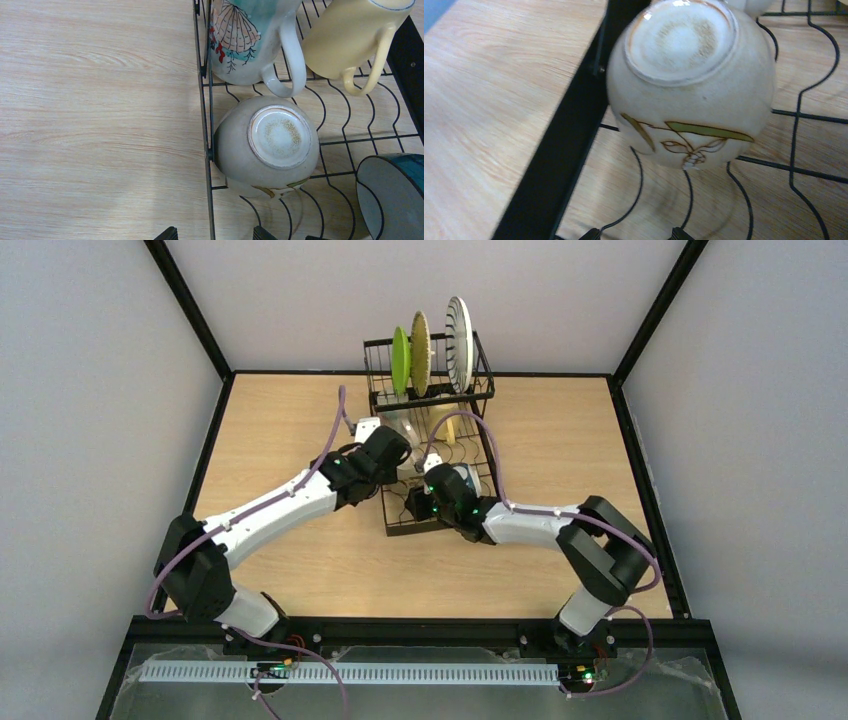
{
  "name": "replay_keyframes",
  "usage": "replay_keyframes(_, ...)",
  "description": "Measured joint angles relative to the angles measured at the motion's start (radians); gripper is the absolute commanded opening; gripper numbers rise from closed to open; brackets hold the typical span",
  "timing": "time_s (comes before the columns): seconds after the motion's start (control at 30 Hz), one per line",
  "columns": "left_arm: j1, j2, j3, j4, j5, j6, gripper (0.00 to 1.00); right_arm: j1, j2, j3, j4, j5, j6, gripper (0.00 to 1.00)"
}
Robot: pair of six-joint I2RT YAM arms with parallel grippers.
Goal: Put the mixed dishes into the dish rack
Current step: Move the bowl from the dish rack.
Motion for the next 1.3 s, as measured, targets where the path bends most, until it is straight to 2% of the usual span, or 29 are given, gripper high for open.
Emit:
replay_keyframes(0.43,0.002,-0.014,-0.018,0.002,0.011,0.003,0.85,0.0,0.101,-0.028,0.065,0.143,0.044,0.79)
replay_keyframes(1.3,0.002,0.082,-0.007,0.074,0.017,0.046,0.85,0.002,0.257,0.025,0.228,0.256,-0.014,0.78)
